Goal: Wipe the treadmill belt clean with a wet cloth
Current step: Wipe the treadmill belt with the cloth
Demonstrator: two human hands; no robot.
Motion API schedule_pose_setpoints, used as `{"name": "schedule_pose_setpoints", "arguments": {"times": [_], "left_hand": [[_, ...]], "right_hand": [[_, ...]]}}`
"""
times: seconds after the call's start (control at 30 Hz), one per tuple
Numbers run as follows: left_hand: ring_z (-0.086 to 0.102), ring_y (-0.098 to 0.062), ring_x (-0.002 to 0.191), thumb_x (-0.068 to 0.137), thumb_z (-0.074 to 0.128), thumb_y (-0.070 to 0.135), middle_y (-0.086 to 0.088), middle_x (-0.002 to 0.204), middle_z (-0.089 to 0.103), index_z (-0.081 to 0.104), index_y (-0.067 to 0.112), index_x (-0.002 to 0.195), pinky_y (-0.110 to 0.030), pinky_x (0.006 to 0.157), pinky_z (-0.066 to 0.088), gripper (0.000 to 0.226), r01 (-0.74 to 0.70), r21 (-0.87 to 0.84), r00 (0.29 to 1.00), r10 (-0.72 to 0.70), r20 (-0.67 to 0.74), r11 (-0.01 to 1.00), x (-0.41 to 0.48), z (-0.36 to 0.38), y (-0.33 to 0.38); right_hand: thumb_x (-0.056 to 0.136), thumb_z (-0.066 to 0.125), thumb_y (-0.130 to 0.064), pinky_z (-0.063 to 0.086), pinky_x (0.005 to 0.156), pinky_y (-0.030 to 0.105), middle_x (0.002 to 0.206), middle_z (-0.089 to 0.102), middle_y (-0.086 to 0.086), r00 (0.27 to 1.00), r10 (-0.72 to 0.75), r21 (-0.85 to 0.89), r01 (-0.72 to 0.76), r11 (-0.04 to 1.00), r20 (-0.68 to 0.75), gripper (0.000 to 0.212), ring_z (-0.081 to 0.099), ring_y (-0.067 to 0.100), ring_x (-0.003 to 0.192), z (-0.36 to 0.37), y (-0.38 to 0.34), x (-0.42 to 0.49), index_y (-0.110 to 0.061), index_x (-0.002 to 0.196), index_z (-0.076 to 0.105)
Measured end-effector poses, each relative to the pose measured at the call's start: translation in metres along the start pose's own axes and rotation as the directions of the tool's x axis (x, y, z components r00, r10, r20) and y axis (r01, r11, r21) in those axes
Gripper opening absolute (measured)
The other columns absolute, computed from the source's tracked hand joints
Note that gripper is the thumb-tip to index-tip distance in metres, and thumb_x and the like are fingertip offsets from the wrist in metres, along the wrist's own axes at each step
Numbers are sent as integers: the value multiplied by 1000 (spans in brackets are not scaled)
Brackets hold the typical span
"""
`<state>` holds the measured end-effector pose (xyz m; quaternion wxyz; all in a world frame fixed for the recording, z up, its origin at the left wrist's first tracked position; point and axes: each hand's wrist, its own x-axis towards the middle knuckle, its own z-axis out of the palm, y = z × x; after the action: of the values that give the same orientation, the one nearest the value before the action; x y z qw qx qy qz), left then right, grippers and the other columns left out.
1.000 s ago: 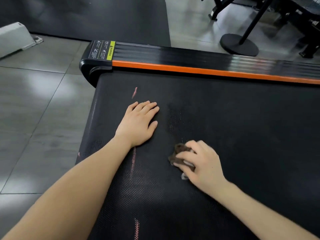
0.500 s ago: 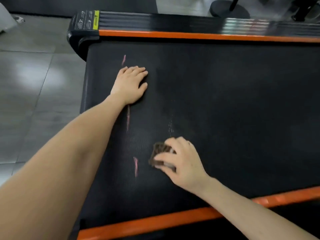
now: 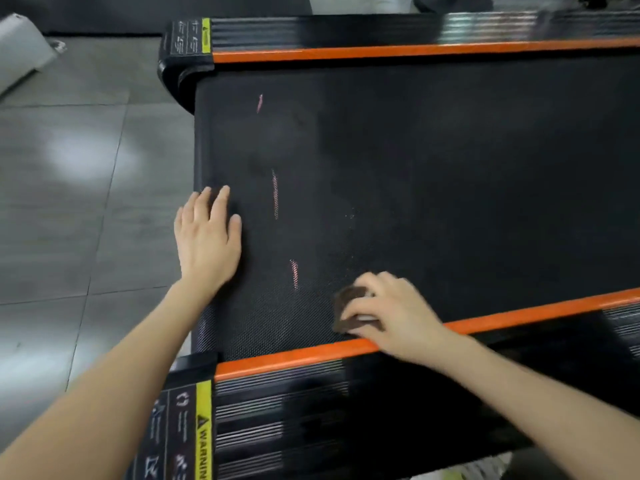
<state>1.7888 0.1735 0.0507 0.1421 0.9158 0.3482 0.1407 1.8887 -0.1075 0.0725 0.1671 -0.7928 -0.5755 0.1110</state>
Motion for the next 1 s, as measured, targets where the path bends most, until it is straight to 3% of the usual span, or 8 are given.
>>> {"name": "schedule_pose_setpoints", "arguments": {"times": [0.13,0.37,0.43,0.53,0.6,0.7,0.8,1.0], "left_hand": [[28,-37,137,93,30,36,-20,146,38,40,9,141,-47,112,20,56,72,-35,997,-72,-8,997,-12,-7,0],[33,-38,135,93,27,40,-20,141,44,46,9,137,-58,112,14,57,0,46,1000,0,-1,999,-49,-2,15],[32,-38,136,94,26,39,-21,142,42,43,10,139,-60,111,11,56,2,94,1000,-2,1,996,-62,-1,11],[27,-40,138,95,23,39,-24,145,37,36,9,143,-63,110,9,58,114,146,993,-117,16,983,-69,2,4],[21,-40,140,94,17,42,-24,148,32,30,10,146,-63,111,8,63,172,130,982,-181,56,976,-67,5,2],[12,-38,143,92,7,47,-22,152,23,19,17,150,-60,112,4,67,195,98,973,-205,107,976,-63,11,2],[10,-37,144,93,7,46,-21,154,21,16,19,151,-61,112,4,64,193,79,975,-200,98,978,-65,12,0],[12,-40,143,93,9,46,-23,152,22,19,18,150,-62,111,7,65,198,69,976,-203,83,978,-64,12,1]], "right_hand": [[74,60,-49,50,69,45,99,57,-2,981,173,-2,-174,985,-86,22,52,20,81,-20,45,-28,-32,84,70],[73,74,-32,41,65,38,92,58,2,983,-175,-46,172,984,-52,10,51,24,79,24,-26,64,-27,80,70],[72,73,-31,41,64,39,92,59,4,983,-132,-103,119,988,-126,10,53,28,78,25,-22,96,-24,80,71],[73,77,-29,43,67,41,92,58,6,959,95,-40,-110,993,-268,12,53,31,78,21,-18,130,-21,80,72],[73,75,-27,43,68,41,93,57,5,964,81,8,-81,997,-252,9,51,28,80,27,-22,115,-22,79,71],[76,64,-37,40,68,36,95,57,1,986,-87,26,91,995,-139,12,48,20,82,30,-26,55,-26,78,69],[79,60,-39,38,66,34,93,58,-1,989,-119,-28,116,993,-91,16,50,21,79,25,-19,55,-27,78,70],[72,80,-25,37,66,33,91,60,6,962,105,-54,-122,991,-254,12,52,25,78,26,-25,108,-20,78,72]]}}
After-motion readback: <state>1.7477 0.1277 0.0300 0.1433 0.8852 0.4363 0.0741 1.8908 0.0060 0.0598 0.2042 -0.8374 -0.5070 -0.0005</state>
